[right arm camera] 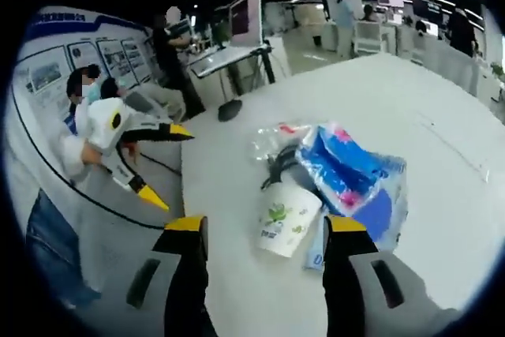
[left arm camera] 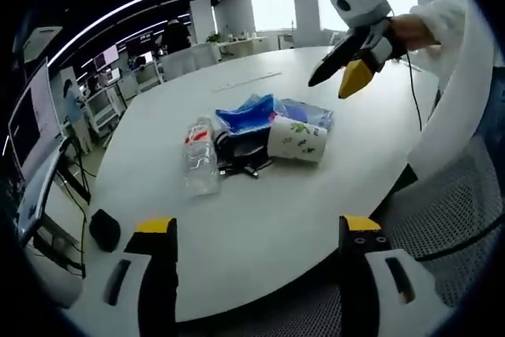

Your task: Arrange the tabletop items into an orderly group along one side of the table until the central work area is clear of visible clutter.

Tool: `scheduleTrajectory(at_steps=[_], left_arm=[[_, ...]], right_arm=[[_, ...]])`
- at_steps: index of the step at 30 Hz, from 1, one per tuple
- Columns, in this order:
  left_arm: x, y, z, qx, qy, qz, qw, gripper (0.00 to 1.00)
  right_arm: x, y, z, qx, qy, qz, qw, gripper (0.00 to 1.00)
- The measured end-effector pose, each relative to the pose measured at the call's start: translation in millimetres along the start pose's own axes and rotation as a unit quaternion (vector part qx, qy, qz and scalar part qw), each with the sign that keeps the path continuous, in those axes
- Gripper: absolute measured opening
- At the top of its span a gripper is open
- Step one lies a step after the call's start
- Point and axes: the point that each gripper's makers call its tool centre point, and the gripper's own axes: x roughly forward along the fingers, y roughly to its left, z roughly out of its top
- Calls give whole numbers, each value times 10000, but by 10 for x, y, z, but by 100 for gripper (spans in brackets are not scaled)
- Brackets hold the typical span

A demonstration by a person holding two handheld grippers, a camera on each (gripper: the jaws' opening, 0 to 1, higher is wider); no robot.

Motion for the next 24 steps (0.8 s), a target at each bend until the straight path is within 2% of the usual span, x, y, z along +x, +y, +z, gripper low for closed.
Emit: scheduleTrajectory(at_steps=[3,5,8,13,17,21,23,24], left_arm=[[4,4,-10,36,33,23,10000,85],[5,7,-11,49,37,36,10000,84],[9,19,-23,65,59,63,9999,84],[21,20,-70,175,177,101,9996,82],[25,46,-78,171,188,149,9996,81],[36,67,-117,142,282,212,9993,78],[40,53,-138,176,365,224,9989,75],[43,31,-148,218,371,180,9989,73]], right_arm=[[29,-4,52,-618,255,322,9972,57],[55,-16,62,-872,404,467,9943,57],[129,-91,75,-1259,616,527,9887,51],[273,-80,137,-1268,728,903,9851,47],[401,-62,163,-1474,902,1161,9781,41],[536,-64,150,-1414,1124,1437,9730,41],[573,-70,129,-1474,1289,1550,9683,41],[595,-90,113,-1664,1394,1604,9629,39]])
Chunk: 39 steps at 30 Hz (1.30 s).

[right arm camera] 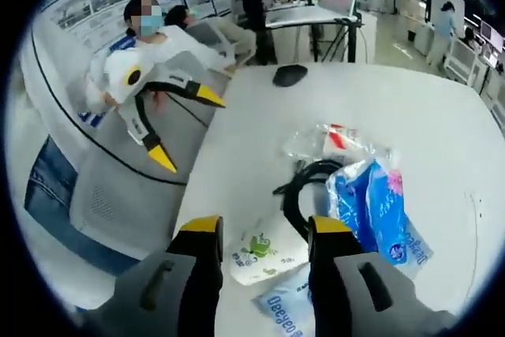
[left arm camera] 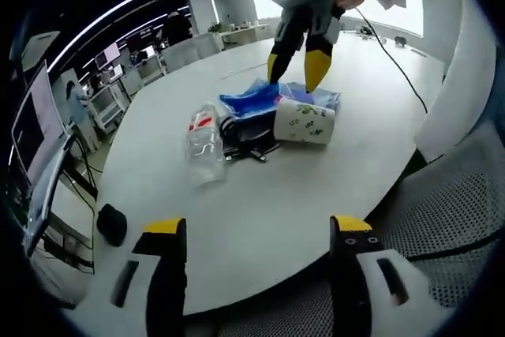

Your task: Arrange the tabletop items into an orderly group along one side of the table until the central work area is clear of visible clutter.

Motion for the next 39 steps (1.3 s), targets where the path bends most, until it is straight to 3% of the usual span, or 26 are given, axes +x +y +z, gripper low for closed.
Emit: scheduleTrajectory(at_steps=[2,7,13,16,19,22,28,36,39], left_arm=[[3,-28,-16,73,37,-22,10000,72],[19,-7,-57,95,134,18,9999,70],[4,73,-96,136,219,240,9994,64],[-8,113,-105,84,230,330,9992,63],[-11,141,-114,90,250,402,9988,61],[-12,173,-126,90,242,472,9986,60],[-4,195,-141,87,245,499,9984,59],[1,200,-161,118,292,478,9984,58],[-3,193,-143,135,269,456,9985,57]], right_arm=[[43,-18,-22,-188,153,149,9996,37],[167,-74,-122,-207,501,473,9974,31],[248,7,-150,-100,661,941,9933,27],[280,-1,-212,-246,827,1024,9910,17],[314,4,-240,-12,845,1177,9894,15],[318,2,-266,-57,903,1199,9887,8],[291,20,-276,337,858,1316,9870,4],[144,81,-162,1208,348,1394,9822,0],[63,150,-122,1224,144,1363,9830,0]])
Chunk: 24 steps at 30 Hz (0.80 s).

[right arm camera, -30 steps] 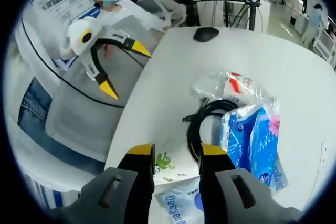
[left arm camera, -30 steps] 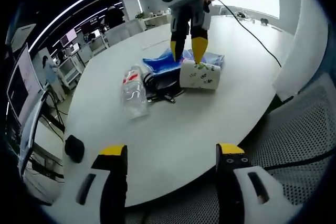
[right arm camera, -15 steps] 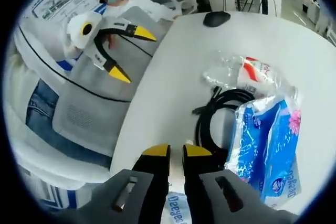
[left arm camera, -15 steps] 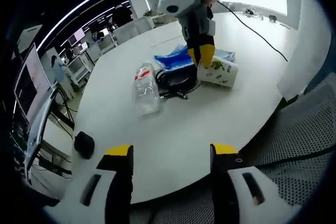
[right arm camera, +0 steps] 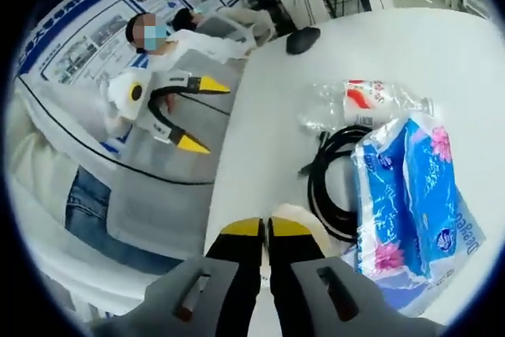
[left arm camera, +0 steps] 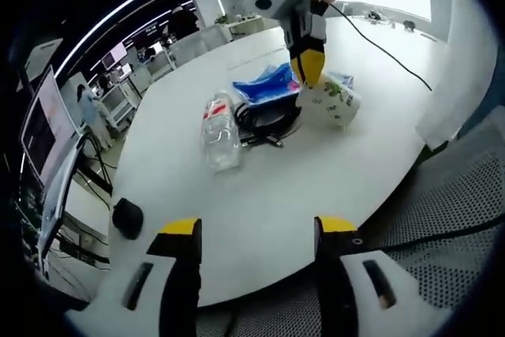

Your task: Arrange the tabletop items into an orderly group along one side of the table until the central work area is clear of visible clutter.

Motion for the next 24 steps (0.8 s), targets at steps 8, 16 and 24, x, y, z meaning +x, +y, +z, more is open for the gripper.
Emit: scheduleTrajectory(at_steps=[8,16,24], left_arm=[[-1,-23,0,36,30,-54,10000,58],[-8,-39,-4,93,70,-72,9999,59],[-18,-43,15,117,37,-59,9999,59]], right_arm=[[-70,99,0,-89,-321,-263,9991,0],[-242,143,98,-355,-793,-760,9933,0],[-572,86,325,-486,-1487,-1382,9780,0]])
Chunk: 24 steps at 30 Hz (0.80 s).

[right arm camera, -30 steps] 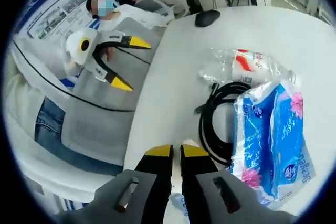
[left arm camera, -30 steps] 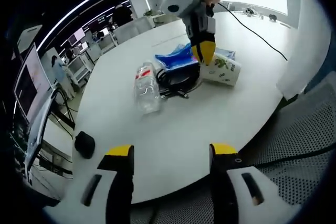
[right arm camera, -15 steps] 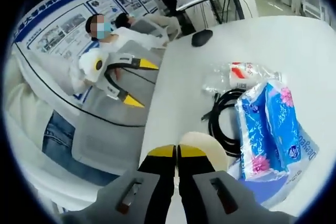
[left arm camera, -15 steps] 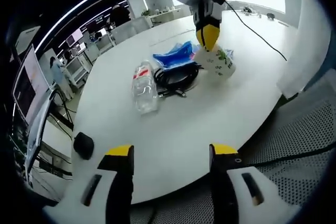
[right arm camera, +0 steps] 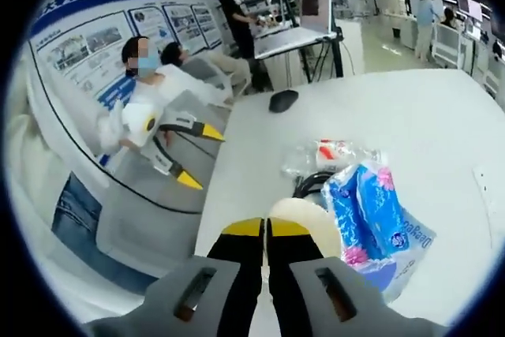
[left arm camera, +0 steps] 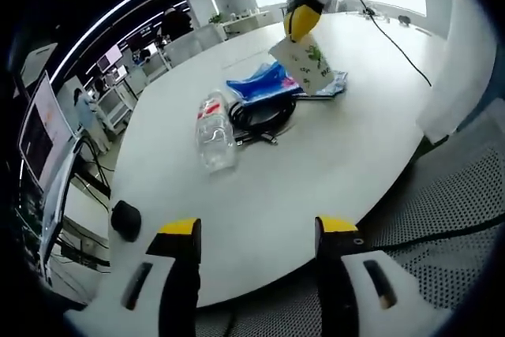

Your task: Arrange the tabletop items into an orderly group along one side of the table until the central work area is clear of visible clutter.

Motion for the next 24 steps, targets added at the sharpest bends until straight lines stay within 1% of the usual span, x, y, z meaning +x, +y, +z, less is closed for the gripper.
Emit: scheduleTrajectory(at_steps=[5,6,10,11,13,17,19,20,24], left_arm=[[-4,-2,39,-123,-133,-24,9998,60],[-2,1,40,-148,-139,-27,9998,60],[3,-14,27,-129,-99,-43,9999,60],[9,-18,17,-102,-82,-48,9999,60],[13,-16,5,-87,-49,-50,9999,60],[1,30,26,-85,-122,53,9999,60],[7,40,15,-148,-99,41,9998,59],[8,43,9,-139,-84,54,9999,60],[10,62,-2,-112,-57,79,9999,59]], right_arm=[[-93,-117,149,-103,-264,-296,9992,0],[-121,-176,193,-208,-324,-447,9983,0],[-211,-328,338,-554,-534,-795,9939,0],[-229,-368,370,-605,-589,-875,9926,0],[-261,-462,414,-575,-680,-1013,9909,0],[-291,-666,464,-575,-755,-1231,9878,0],[-293,-746,491,-571,-763,-1306,9868,0],[-295,-808,512,-615,-771,-1382,9855,0],[-290,-945,585,-713,-809,-1502,9828,0]])
